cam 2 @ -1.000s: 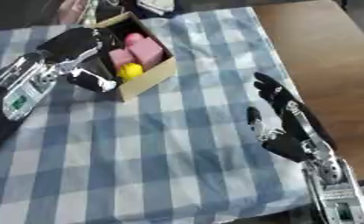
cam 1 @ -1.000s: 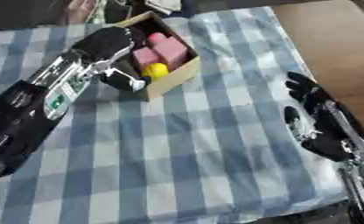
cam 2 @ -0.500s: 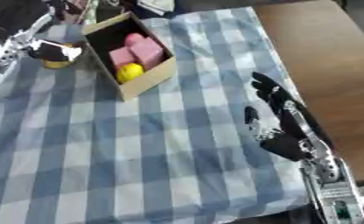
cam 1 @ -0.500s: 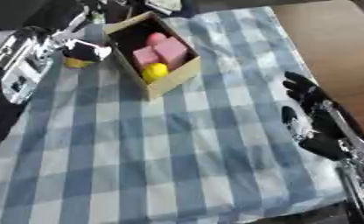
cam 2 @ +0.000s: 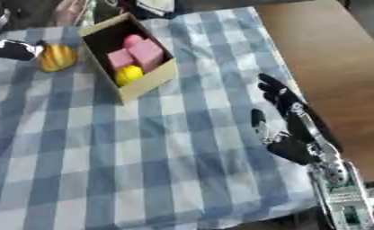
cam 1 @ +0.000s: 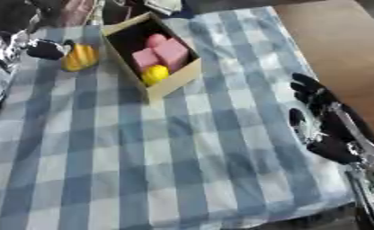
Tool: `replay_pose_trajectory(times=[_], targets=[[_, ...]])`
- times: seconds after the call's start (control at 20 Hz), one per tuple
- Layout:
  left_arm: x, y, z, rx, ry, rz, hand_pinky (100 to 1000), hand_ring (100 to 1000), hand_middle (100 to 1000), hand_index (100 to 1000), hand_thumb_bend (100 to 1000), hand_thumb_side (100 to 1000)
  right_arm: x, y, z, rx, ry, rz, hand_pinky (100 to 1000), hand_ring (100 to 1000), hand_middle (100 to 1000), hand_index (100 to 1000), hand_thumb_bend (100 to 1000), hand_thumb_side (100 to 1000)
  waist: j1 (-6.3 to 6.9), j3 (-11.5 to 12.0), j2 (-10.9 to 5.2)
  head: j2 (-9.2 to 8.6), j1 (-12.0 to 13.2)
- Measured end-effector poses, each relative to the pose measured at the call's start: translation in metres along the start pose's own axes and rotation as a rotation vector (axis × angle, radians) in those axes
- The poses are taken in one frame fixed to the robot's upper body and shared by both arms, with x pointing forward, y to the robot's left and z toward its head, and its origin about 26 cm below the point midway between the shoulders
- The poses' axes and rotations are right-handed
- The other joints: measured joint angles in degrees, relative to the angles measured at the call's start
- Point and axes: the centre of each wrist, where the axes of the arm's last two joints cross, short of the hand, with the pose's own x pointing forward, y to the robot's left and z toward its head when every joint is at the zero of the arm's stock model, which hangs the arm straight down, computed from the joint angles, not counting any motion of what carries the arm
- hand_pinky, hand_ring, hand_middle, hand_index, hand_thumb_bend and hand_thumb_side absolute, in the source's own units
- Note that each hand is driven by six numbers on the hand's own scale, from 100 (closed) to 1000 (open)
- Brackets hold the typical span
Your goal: Pick up objects on the table and place them in the box.
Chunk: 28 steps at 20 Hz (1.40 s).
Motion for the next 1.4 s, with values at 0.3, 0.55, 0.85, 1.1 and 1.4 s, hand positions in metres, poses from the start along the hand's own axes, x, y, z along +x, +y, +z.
replay_pose_trajectory(times=[0.3,0.55,0.85,1.1,1.4], targets=[[-0.015,-0.031,-0.004,-0.109,0.015,-0.001,714,685,732,821,361,364,0.001,-0.001,-0.003,0.002,-0.006,0.002,1000,1000,1000,1000,100,363,0.00,-0.6,0.02,-0.14,0.0],[-0.020,-0.041,-0.004,-0.114,0.027,0.002,707,671,720,821,323,371,0.002,-0.001,-0.005,0.002,-0.012,0.003,1000,1000,1000,1000,100,362,0.00,-1.0,0.20,-0.41,0.0],[-0.019,-0.044,-0.004,-0.048,0.035,0.067,705,660,711,822,267,434,0.003,0.000,-0.006,0.001,-0.016,-0.001,1000,1000,1000,1000,100,359,0.00,-1.1,0.55,-0.45,0.1],[-0.017,-0.048,-0.003,-0.032,0.029,0.142,705,657,708,821,258,511,0.004,0.000,-0.009,0.001,-0.024,-0.005,1000,1000,1000,1000,100,359,0.00,-1.8,1.02,-0.98,0.5],[-0.014,-0.054,-0.002,-0.057,0.017,0.175,657,559,592,742,179,157,0.005,0.000,-0.010,0.002,-0.027,-0.007,1000,1000,1000,1000,100,358,0.00,-2.2,1.21,-1.33,0.9]])
